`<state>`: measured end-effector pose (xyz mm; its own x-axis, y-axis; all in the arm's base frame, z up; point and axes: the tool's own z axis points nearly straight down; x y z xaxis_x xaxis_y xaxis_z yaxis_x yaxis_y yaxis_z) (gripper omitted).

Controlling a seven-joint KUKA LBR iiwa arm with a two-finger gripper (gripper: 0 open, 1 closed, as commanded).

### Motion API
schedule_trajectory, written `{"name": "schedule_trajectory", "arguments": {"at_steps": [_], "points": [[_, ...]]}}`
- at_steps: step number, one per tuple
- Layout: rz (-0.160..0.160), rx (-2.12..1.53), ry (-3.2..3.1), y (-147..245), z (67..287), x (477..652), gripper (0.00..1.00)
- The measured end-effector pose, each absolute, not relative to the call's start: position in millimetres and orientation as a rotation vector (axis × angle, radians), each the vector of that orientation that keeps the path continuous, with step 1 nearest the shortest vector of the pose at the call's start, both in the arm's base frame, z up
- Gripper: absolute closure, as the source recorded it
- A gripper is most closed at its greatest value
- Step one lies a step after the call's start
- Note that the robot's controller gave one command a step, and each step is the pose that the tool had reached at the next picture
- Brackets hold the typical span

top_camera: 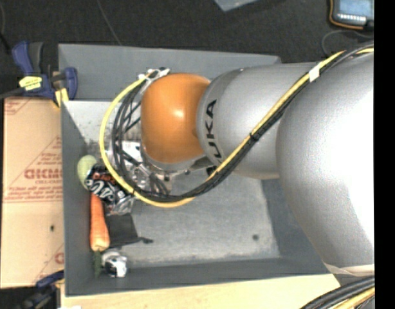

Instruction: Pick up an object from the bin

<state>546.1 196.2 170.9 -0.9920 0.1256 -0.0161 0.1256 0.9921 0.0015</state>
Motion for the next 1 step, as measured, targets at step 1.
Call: {"name": "schedule_trajectory", "arguments": {"at_steps": [1], "points": [[0.002, 0.353, 3.107, 200.9, 167.1, 537.3, 1.0]]}}
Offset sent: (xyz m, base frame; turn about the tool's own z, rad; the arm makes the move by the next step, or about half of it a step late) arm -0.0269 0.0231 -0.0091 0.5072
